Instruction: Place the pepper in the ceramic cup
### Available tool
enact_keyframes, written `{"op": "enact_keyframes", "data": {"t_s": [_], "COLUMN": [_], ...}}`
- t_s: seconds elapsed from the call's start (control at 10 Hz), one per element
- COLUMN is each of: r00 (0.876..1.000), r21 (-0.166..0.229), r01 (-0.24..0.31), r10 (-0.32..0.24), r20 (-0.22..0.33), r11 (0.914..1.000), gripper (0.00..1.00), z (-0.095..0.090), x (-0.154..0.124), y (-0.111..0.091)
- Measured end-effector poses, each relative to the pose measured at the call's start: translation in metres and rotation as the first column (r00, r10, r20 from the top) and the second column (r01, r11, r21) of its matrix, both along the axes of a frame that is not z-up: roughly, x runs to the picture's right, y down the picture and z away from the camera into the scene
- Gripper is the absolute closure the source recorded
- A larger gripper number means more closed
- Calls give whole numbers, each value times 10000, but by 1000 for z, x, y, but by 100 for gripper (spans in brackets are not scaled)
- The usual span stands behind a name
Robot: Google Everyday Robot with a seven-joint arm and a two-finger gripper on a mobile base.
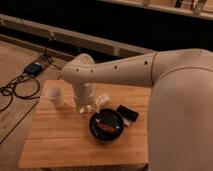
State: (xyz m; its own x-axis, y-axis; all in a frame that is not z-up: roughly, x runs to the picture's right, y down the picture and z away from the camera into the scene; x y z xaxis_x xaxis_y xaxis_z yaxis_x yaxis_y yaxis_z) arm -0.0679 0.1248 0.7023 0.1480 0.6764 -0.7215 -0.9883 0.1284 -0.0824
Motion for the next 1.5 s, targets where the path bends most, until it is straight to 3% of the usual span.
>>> {"op": "enact_keyframes", "data": {"t_s": [0.1, 0.3, 0.6, 0.8, 1.1, 1.3, 1.5], "r00": [9991, 9946, 9736, 9377, 8785, 8510, 8364], "r21": [-509, -1028, -1514, -1422, -1312, -1395, -1479], "r01": [433, 1034, 2244, 3391, 4626, 5066, 5287], "r10": [-433, -1026, -2150, -3218, -4334, -4675, -4833], "r20": [3, 134, 764, 1309, 2008, 2391, 2586], "r11": [9978, 9893, 9627, 9300, 8768, 8508, 8359], "gripper": [35, 35, 35, 35, 35, 35, 35], "z": [2, 12, 43, 69, 87, 88, 89], "x": [30, 71, 109, 111, 93, 79, 70], "y": [11, 21, 29, 27, 34, 44, 53]}}
